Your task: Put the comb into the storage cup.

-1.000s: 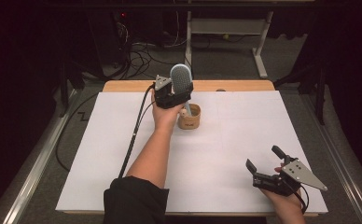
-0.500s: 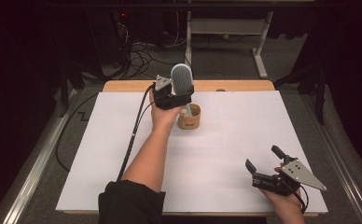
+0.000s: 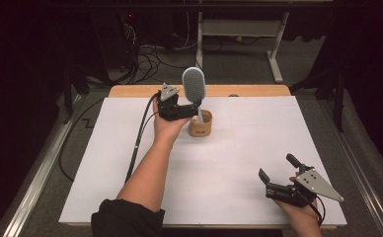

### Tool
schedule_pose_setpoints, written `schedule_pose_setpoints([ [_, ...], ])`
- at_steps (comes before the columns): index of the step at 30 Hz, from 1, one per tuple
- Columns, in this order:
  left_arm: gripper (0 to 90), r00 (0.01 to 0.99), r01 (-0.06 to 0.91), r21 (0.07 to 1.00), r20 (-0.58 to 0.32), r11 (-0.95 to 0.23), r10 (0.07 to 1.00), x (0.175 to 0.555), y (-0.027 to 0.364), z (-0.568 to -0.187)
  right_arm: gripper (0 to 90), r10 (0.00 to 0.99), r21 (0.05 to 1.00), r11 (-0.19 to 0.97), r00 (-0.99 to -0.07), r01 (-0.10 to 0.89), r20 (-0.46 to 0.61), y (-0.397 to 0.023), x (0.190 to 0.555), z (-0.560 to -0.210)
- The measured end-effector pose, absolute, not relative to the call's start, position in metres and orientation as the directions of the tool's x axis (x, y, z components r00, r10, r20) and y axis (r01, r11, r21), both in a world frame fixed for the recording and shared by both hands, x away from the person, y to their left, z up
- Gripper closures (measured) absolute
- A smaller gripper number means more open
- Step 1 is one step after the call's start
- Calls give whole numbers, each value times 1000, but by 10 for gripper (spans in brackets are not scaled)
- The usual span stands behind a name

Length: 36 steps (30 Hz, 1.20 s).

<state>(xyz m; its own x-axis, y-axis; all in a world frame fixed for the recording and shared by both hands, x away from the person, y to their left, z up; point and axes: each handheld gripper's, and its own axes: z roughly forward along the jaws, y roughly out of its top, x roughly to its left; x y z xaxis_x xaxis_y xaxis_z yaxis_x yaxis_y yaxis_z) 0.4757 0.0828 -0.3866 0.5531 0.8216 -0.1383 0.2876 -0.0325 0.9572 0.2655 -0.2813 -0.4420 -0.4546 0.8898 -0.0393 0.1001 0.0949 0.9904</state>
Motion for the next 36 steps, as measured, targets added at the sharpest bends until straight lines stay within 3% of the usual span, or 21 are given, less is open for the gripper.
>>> schedule_pose_setpoints([
  [36, 5, 617, 276, 960, -134, -53, 776, 415, 121, -410, 3, 890, 988, 117, -451, 97, -61, -279, 266, -443],
])
